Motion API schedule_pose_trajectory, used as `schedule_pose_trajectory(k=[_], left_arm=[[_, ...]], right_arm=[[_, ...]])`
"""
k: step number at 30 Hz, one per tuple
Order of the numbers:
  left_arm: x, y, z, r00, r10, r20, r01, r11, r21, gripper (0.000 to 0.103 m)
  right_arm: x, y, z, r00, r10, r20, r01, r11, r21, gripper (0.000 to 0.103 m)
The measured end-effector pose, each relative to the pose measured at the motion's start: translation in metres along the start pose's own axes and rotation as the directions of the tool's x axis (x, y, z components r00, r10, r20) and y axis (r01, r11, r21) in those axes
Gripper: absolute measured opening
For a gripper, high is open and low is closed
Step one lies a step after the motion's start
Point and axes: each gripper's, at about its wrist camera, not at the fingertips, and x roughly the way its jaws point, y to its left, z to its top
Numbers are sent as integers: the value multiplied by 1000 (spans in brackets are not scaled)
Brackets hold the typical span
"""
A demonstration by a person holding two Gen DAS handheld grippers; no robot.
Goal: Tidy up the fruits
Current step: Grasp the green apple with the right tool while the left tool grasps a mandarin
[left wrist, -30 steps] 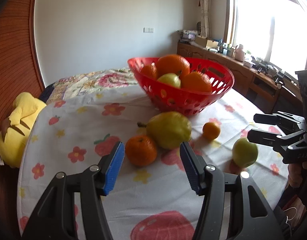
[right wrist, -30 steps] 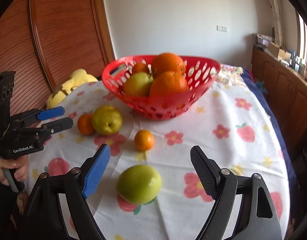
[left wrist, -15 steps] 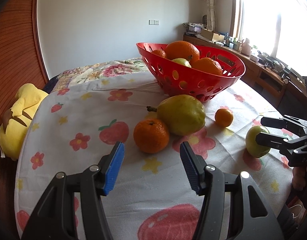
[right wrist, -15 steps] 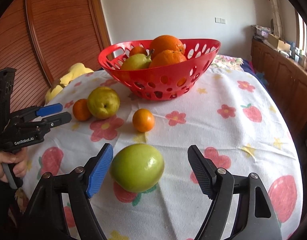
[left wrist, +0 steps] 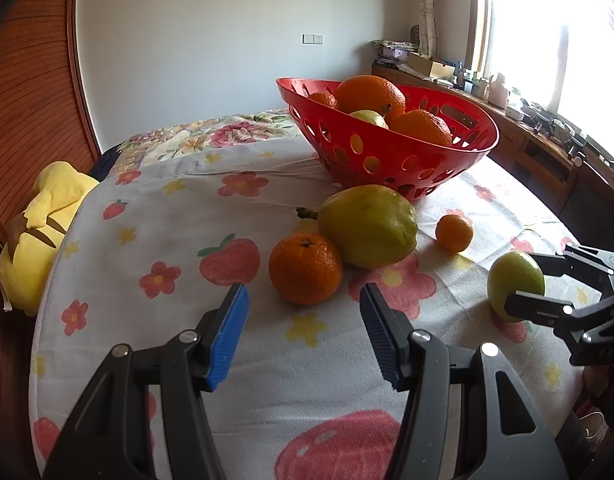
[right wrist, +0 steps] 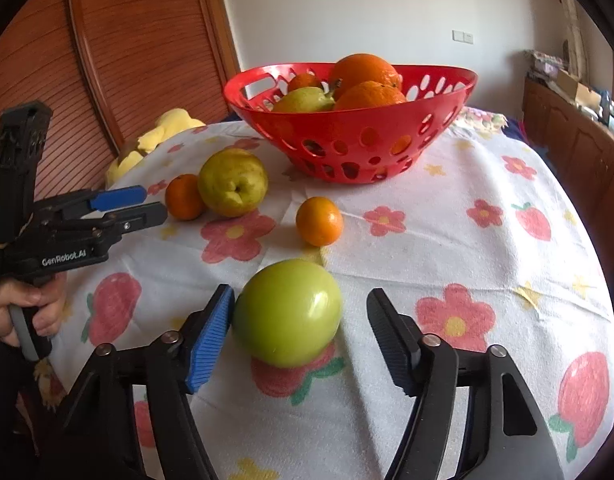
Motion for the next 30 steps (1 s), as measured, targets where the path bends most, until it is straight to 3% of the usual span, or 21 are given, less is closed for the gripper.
schedule_pose_trajectory(k=[9,30], left_arm=[[10,2,8,1000,5,-18,-5,1000,-7,58],[41,3,24,994,6,-108,-4,1000,19,54]], right_arm=[[0,6,-2,1000,8,7,-8,999,-32,59],[0,11,-4,1000,-11,29,13,998,-62,57]])
